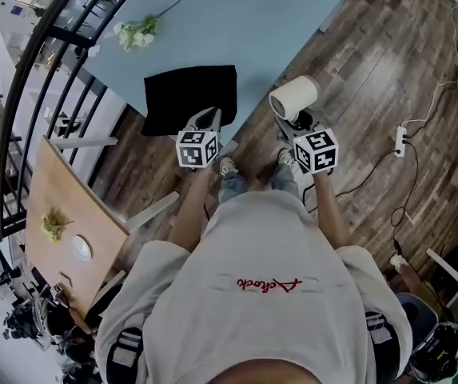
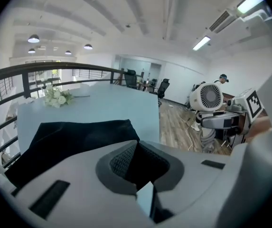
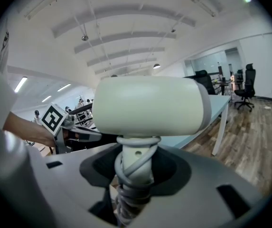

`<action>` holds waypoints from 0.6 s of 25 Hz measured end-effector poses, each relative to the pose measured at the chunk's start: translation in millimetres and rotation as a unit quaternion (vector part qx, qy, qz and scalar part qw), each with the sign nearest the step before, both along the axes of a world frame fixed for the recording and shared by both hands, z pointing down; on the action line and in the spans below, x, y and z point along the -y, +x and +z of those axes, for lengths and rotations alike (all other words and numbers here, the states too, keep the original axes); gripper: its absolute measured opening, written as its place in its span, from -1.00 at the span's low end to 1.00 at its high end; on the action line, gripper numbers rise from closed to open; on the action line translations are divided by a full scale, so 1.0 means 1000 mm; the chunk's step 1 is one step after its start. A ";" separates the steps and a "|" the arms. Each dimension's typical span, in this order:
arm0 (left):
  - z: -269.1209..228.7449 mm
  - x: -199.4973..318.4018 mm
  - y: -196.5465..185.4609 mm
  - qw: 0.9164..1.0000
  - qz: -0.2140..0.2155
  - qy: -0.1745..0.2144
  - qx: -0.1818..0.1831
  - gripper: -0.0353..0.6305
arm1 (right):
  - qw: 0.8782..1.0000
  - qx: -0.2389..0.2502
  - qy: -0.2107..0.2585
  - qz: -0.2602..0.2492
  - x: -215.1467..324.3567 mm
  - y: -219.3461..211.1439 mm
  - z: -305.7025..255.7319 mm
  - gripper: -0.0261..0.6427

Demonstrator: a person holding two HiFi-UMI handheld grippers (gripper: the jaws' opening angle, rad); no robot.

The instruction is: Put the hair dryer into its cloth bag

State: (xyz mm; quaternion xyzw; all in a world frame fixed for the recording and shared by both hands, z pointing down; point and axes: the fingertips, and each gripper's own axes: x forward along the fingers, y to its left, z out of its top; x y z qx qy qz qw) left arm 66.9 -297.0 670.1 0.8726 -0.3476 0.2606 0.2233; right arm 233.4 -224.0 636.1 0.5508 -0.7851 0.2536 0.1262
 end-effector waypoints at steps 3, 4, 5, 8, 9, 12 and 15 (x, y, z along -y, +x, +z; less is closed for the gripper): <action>-0.012 0.000 -0.004 1.000 -0.011 0.017 -0.021 -0.85 | 1.000 0.002 -0.004 -0.021 0.008 -0.015 0.003 -0.35; -0.014 -0.001 -0.005 0.999 -0.015 0.019 -0.029 -0.85 | 1.000 0.002 -0.006 -0.028 0.010 -0.020 0.005 -0.35; -0.016 -0.001 -0.006 0.999 -0.017 0.018 -0.035 -0.85 | 0.999 0.002 -0.008 -0.035 0.012 -0.024 0.007 -0.35; -0.015 -0.002 -0.008 0.999 -0.018 0.012 -0.043 -0.85 | 0.998 0.000 -0.019 -0.057 0.020 -0.039 0.015 -0.35; -0.016 -0.002 -0.009 0.999 -0.018 0.012 -0.045 -0.85 | 0.997 -0.004 -0.024 -0.067 0.023 -0.044 0.018 -0.35; -0.019 -0.003 -0.010 0.998 -0.015 0.015 -0.051 -0.85 | 0.993 -0.027 -0.045 -0.106 0.031 -0.060 0.030 -0.35; -0.020 -0.003 -0.009 0.998 -0.011 0.016 -0.056 -0.85 | 0.983 -0.073 -0.068 -0.155 0.038 -0.075 0.045 -0.35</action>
